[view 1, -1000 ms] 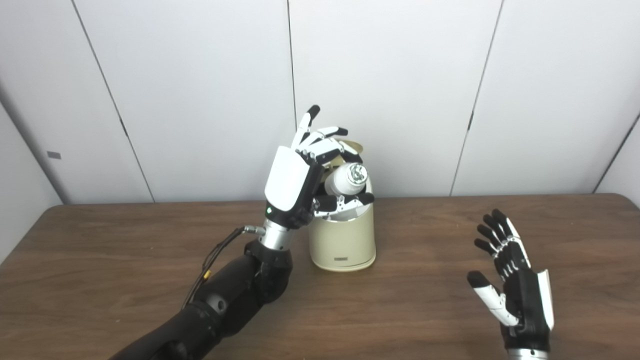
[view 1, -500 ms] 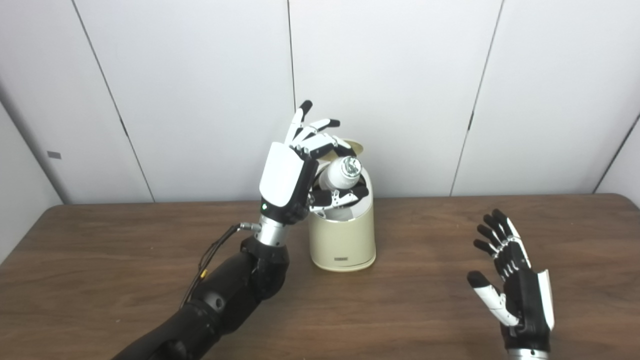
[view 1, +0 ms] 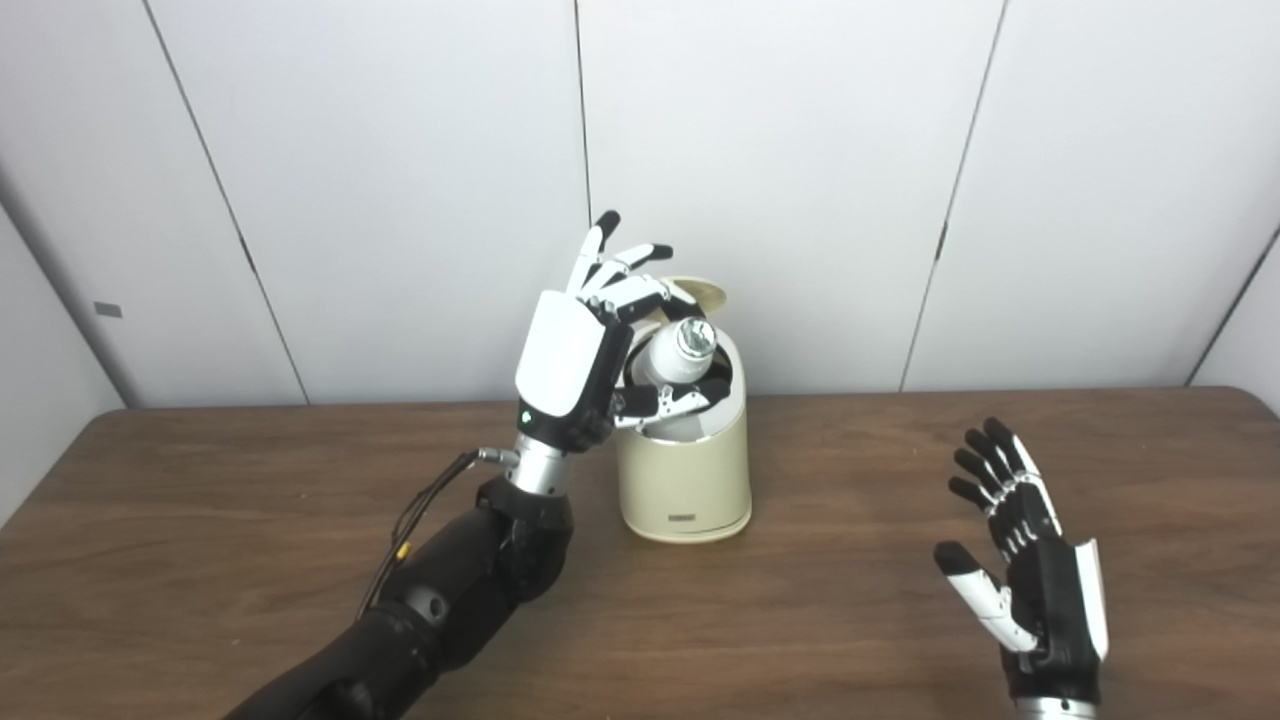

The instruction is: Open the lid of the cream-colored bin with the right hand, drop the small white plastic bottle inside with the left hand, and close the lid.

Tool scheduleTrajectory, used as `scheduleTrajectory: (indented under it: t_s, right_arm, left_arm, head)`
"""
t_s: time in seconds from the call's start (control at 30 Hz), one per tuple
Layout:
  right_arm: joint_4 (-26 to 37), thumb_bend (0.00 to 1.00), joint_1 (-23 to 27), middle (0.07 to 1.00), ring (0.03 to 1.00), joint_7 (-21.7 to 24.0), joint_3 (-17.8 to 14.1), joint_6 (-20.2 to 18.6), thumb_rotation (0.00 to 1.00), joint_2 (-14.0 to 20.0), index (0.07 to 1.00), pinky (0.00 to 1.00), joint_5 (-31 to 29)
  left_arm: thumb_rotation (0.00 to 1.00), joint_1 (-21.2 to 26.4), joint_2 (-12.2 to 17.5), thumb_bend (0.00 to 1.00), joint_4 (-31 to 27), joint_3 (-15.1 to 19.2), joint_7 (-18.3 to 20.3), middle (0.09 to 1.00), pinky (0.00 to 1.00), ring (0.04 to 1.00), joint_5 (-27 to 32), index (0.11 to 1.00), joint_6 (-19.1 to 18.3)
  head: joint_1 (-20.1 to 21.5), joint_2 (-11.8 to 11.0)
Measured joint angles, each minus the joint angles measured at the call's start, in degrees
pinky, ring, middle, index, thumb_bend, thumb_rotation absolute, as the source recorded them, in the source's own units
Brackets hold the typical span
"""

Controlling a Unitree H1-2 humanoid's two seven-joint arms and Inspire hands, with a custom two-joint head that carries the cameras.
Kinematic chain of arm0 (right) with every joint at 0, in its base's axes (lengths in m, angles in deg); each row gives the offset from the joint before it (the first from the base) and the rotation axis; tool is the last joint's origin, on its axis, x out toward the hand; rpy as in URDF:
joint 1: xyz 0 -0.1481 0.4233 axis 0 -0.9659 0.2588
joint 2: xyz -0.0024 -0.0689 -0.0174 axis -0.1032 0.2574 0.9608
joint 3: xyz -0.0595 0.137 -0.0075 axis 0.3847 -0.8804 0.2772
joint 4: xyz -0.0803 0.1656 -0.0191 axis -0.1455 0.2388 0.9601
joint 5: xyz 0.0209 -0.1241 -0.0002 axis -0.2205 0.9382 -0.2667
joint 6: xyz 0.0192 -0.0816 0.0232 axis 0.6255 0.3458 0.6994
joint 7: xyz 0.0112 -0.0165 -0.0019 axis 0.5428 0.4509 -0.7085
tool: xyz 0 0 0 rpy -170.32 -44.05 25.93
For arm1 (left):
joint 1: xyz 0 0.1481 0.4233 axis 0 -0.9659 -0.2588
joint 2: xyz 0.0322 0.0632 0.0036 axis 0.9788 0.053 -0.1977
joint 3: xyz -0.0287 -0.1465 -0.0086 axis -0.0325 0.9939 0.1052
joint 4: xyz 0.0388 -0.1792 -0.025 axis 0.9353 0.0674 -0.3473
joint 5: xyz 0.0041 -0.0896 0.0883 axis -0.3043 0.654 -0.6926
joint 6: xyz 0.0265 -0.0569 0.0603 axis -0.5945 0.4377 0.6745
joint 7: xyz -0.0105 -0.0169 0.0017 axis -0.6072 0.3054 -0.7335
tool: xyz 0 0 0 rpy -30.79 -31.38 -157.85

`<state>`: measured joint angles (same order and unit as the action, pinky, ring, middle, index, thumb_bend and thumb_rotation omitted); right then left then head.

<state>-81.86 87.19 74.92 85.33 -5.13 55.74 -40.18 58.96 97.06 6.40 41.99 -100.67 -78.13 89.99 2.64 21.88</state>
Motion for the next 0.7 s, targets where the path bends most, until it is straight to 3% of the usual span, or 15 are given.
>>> scheduleTrajectory:
  t_s: [0.7]
  right_arm:
    - [0.02,0.83,0.0,0.888,0.86,-0.1,0.1,0.0,0.68,0.0,0.901,0.78,-0.23]
  left_arm:
    - [0.0,0.01,-0.31,0.52,1.36,-1.82,0.31,0.487,1.0,0.776,4.79,0.487,-0.01]
  head:
    - [0.7,0.09]
